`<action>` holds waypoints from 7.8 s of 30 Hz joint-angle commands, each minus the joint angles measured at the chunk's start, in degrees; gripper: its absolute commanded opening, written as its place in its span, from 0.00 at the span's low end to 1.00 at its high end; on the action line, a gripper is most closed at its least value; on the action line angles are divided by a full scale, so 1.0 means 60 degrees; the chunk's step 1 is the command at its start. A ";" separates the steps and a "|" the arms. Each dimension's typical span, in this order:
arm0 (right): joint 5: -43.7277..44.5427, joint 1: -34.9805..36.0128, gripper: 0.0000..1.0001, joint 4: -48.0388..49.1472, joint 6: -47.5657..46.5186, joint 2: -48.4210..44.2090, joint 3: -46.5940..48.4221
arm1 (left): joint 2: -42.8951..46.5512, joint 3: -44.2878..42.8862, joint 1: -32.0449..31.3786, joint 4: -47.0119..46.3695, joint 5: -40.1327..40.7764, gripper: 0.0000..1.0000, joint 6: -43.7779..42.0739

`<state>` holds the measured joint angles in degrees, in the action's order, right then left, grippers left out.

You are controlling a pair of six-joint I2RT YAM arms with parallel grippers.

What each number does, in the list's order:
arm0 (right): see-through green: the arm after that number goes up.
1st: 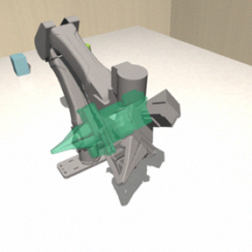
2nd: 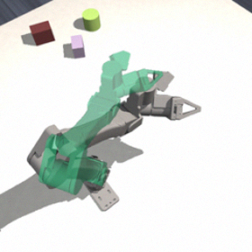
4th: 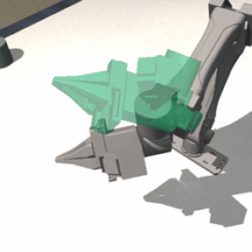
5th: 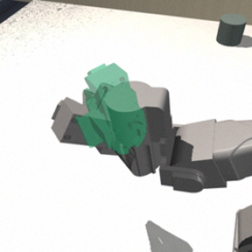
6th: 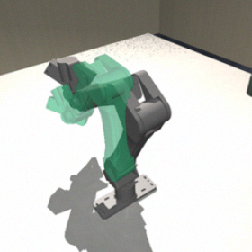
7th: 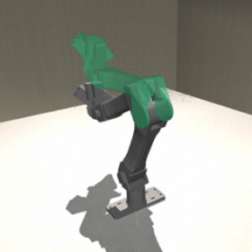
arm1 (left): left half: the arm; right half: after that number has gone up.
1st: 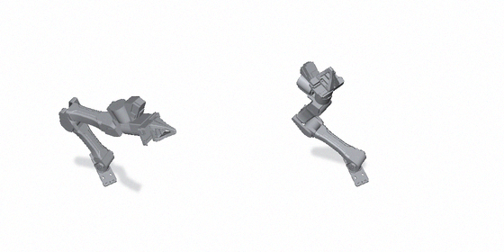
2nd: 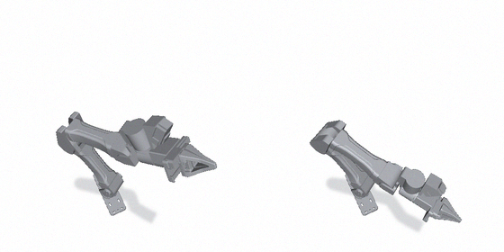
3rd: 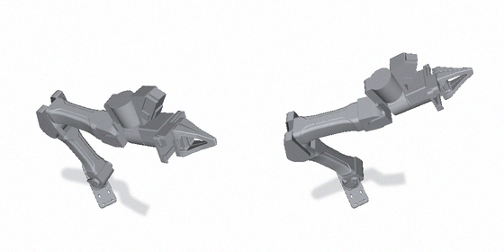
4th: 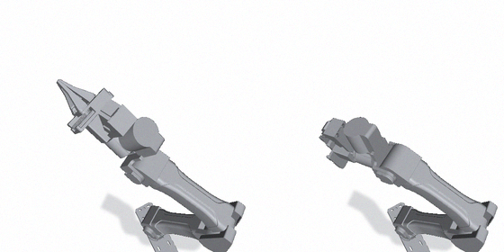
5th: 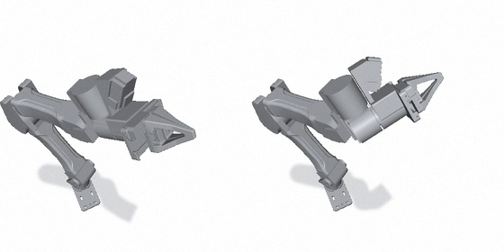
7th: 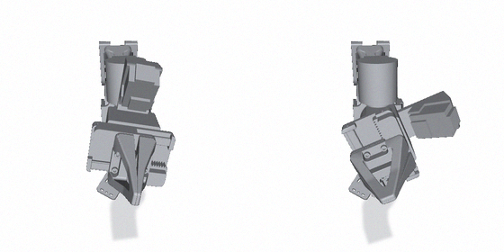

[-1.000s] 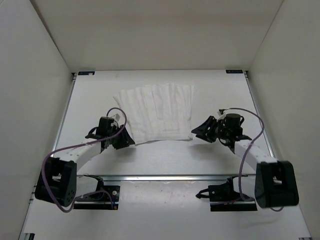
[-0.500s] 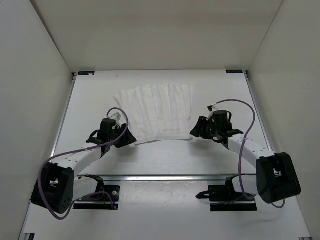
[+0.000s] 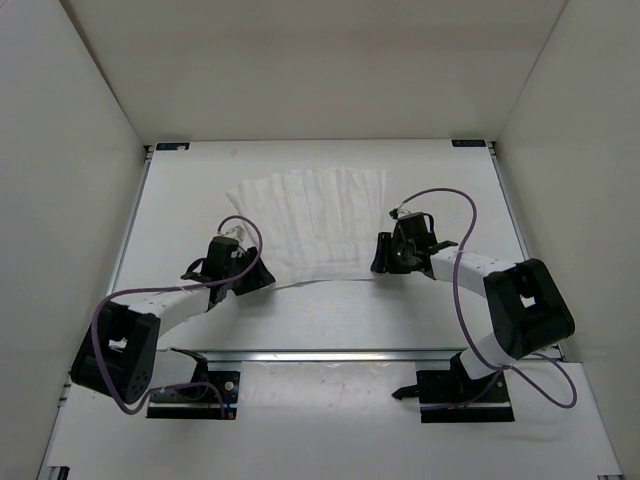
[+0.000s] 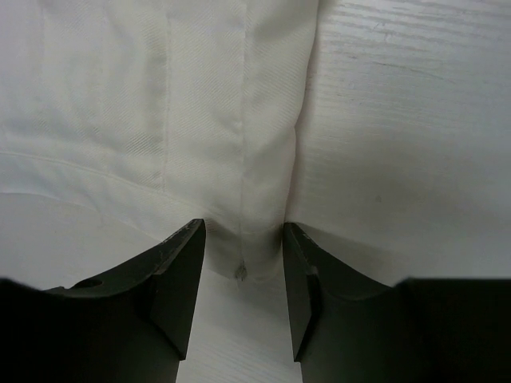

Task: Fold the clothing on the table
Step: Fold the skirt

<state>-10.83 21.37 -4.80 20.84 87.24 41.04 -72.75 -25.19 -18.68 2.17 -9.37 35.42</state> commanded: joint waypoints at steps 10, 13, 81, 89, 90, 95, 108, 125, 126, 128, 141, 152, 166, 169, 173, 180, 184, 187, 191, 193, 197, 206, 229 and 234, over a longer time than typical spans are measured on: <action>0.0092 -0.0031 0.00 -0.0312 -0.0148 0.0079 0.0293 | -0.1381 -0.0884 -0.0636 -0.1241 0.0169 0.00 0.0147; 0.0033 0.0072 0.00 -0.1204 -0.0119 -0.0547 0.0470 | -0.0535 -0.0957 -0.0784 -0.0556 0.0272 0.00 0.0045; -0.0762 -0.3240 0.55 0.1254 0.2181 -0.1734 -0.0244 | -0.2408 -0.3145 0.1985 -0.0774 -0.1900 0.69 0.0353; -0.1181 -0.2799 0.39 0.1239 0.0409 -0.2003 -0.0747 | -0.1876 -0.1866 0.1575 -0.0874 -0.1193 0.68 -0.0160; -0.1357 -0.2857 0.39 0.1341 0.0220 -0.1784 -0.0630 | -0.2140 -0.1895 0.1502 -0.0991 -0.1265 0.68 -0.0132; -0.2208 -0.2682 0.42 0.1547 0.0028 -0.0729 -0.0394 | -0.3078 -0.2289 0.1239 -0.1490 -0.1559 0.57 -0.0074; -0.2577 -0.3046 0.00 0.1737 0.0815 -0.0299 -0.0642 | -0.4633 -0.3243 0.1077 -0.0890 -0.1384 0.00 -0.0556; -0.1752 -0.3868 0.21 0.1576 0.1815 -0.2659 -0.2225 | -0.3741 -0.2556 0.0799 -0.0640 -0.1382 0.00 -0.0367; -0.1842 -0.3897 0.29 0.1561 0.1771 -0.2675 -0.2196 | -0.3391 -0.2323 0.0784 -0.0902 -0.1427 0.06 -0.0279; -0.1581 -0.3651 0.40 0.1547 0.1538 -0.3112 -0.2138 | -0.2995 -0.2116 0.0814 -0.1182 -0.1661 0.21 -0.0059; -0.0860 -0.3869 0.59 0.0389 0.2414 -0.5164 -0.3221 | -0.0620 -0.1471 0.0696 -0.0553 -0.1252 0.55 0.0381; -0.1637 -0.3663 0.60 0.2540 0.3455 -0.3893 -0.4363 | -0.0809 -0.0607 0.0286 -0.0978 -0.0857 0.56 0.0484; -0.1725 -0.3737 0.23 0.3436 0.3557 -0.3100 -0.4481 | -0.1658 -0.0314 -0.0124 -0.2236 0.0299 0.60 0.1114; -0.1696 -0.3825 0.21 0.3524 0.3455 -0.3100 -0.4481 | -0.1922 -0.0343 -0.0183 -0.2675 0.0681 0.52 0.1333; -0.1855 -0.4073 0.03 0.3422 0.3266 -0.3042 -0.4437 | -0.2376 -0.0504 -0.0314 -0.2984 0.0391 0.00 0.1201; -0.1316 -0.4601 0.00 0.1285 0.1802 -0.3627 -0.2637 | -0.2581 -0.0314 -0.1894 -0.3687 0.0447 0.00 0.2049; -0.1066 -0.3608 0.00 -0.0456 0.0296 -0.3351 -0.0576 | -0.2830 -0.0313 -0.2146 -0.3995 0.0537 0.00 0.2227; -0.0965 -0.2350 0.00 -0.1175 -0.0511 -0.2678 0.0860 | -0.2904 -0.0241 -0.2087 -0.4097 0.0550 0.00 0.2300; -0.0641 -0.0709 0.00 -0.1589 -0.1144 -0.1798 0.2327 | -0.2787 -0.0123 -0.1985 -0.4141 0.0536 0.00 0.2300; -0.0671 -0.0165 0.00 -0.1501 -0.1115 -0.1519 0.2725 | -0.2714 -0.0079 -0.1941 -0.4171 0.0535 0.00 0.2300; -0.0656 0.1211 0.00 -0.1223 -0.0969 -0.0786 0.3369 | -0.2743 -0.0006 -0.1911 -0.4244 0.0506 0.00 0.2314; -0.1052 0.3058 0.00 -0.0021 -0.0441 0.1103 0.4072 | -0.2831 0.0024 -0.1970 -0.4332 0.0477 0.00 0.2344; -0.3219 0.3646 0.23 -0.0210 -0.0279 0.3331 0.5507 | -0.1866 0.0770 -0.1106 -0.4509 -0.1133 0.58 0.2447; -0.3701 0.3603 0.29 -0.0622 -0.0281 0.2367 0.5891 | -0.0620 0.1063 -0.0697 -0.3454 -0.1134 0.64 0.2359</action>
<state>-29.32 43.05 -7.97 19.81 107.31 74.04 -80.99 -20.14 -24.27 -23.38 -14.57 50.54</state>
